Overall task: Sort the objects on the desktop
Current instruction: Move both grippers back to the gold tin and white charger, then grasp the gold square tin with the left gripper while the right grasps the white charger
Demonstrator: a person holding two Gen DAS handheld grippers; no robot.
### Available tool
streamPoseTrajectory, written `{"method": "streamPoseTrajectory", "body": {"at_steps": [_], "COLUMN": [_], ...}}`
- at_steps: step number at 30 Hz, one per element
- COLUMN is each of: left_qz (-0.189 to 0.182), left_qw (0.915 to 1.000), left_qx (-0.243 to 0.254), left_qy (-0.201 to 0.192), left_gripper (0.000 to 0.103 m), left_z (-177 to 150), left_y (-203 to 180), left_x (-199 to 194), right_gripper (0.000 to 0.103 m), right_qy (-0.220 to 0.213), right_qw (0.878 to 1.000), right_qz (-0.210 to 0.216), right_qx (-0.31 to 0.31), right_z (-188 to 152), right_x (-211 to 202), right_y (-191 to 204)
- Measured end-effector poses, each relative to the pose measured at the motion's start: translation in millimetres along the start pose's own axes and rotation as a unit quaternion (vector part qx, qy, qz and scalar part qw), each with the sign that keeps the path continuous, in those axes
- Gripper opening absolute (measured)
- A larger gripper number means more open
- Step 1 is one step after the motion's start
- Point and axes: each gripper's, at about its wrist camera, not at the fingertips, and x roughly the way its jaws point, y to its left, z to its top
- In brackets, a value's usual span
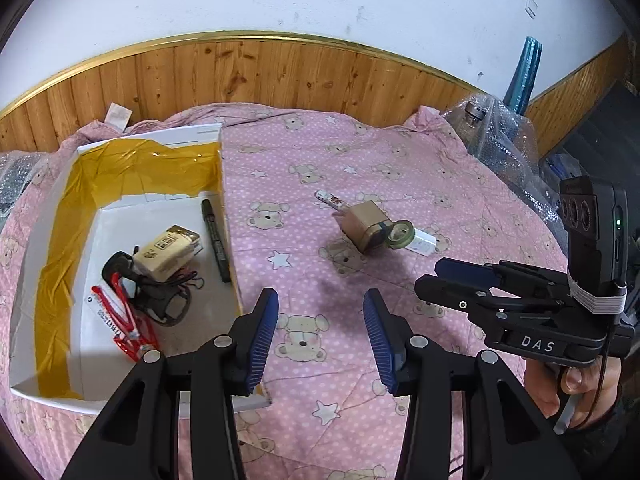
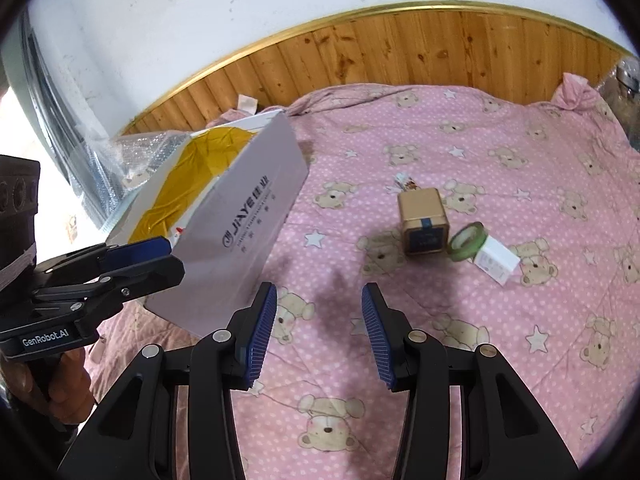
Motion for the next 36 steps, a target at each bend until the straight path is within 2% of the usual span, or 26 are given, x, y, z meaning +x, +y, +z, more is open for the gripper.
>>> {"method": "streamPoseTrajectory", "body": {"at_steps": [10,20,28,31,36], "left_qz": [-0.008,-0.018,-0.018,-0.020,-0.018], "left_qw": [0.9991,0.9974,0.9960,0.9963,0.9971], "left_qx": [0.024,0.027,0.024,0.018,0.013], "left_qy": [0.034,0.064,0.085,0.081,0.073], "left_gripper": [0.046,0.046,0.046,0.046,0.046], "left_z": [-5.0,-0.4,22.0,36.3,60.3], "left_y": [-42.6,-60.2,-64.4,-64.4,-66.6], "left_x": [48.2,101.6,156.3,170.9,193.6], "right_gripper": [0.047,0.047,0.047,0.049,0.054], "right_qy": [0.009,0.011,0.008,0.003,0.008], "right_qw": [1.000,0.998,0.997,0.996,0.996], "right_qz": [-0.018,-0.039,-0.065,-0.078,-0.077], "right_qx": [0.024,0.045,0.045,0.040,0.043], "right_z": [-18.2,-18.8,-2.4,5.6,14.6], "right_x": [1.6,12.9,31.4,35.6,51.8], "right_y": [-46.3,-85.6,-113.5,-123.6,-140.6]}}
